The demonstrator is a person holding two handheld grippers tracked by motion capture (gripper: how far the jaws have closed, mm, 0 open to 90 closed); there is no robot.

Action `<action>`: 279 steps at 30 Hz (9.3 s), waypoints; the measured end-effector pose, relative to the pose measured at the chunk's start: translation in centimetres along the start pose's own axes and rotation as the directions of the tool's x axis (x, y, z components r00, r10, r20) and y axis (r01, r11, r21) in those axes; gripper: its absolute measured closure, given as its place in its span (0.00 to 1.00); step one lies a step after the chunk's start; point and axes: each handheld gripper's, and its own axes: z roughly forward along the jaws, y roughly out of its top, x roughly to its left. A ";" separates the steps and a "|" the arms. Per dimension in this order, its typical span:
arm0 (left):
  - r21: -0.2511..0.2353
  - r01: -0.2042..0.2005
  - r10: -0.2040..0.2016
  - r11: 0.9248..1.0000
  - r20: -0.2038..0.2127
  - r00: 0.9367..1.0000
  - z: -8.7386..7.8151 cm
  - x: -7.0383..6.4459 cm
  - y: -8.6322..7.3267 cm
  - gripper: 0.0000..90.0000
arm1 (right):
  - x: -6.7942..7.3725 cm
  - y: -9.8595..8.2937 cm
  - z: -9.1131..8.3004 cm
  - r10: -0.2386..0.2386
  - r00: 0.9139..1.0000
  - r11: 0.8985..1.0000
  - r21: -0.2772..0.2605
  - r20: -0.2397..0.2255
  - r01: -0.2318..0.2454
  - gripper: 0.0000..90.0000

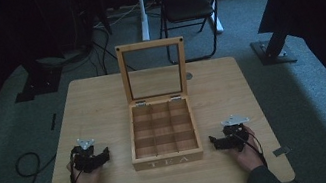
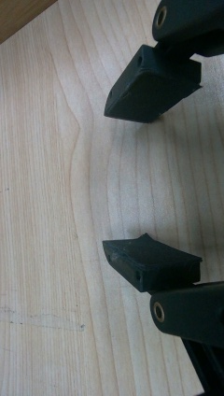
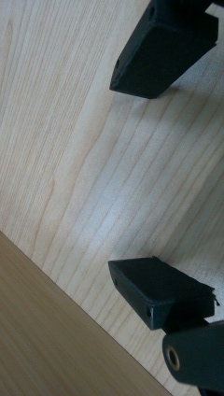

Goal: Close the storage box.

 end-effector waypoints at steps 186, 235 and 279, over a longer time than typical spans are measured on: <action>-0.255 -0.174 0.217 0.951 0.150 0.965 1.9 -7.5 22.7 0.41 | 0.4 -0.4 -0.4 -0.014 1.000 1.000 -0.005 -0.012 0.014 0.15; -0.371 -0.027 0.160 0.928 0.332 0.930 1.7 -7.4 22.0 0.44 | 0.4 -0.4 -0.5 -0.014 1.000 1.000 -0.004 -0.012 0.014 0.15; -0.506 0.019 0.174 0.862 0.332 0.927 -7.3 -6.7 19.1 0.60 | 0.5 -0.4 -0.4 -0.013 1.000 1.000 -0.005 -0.010 0.013 0.15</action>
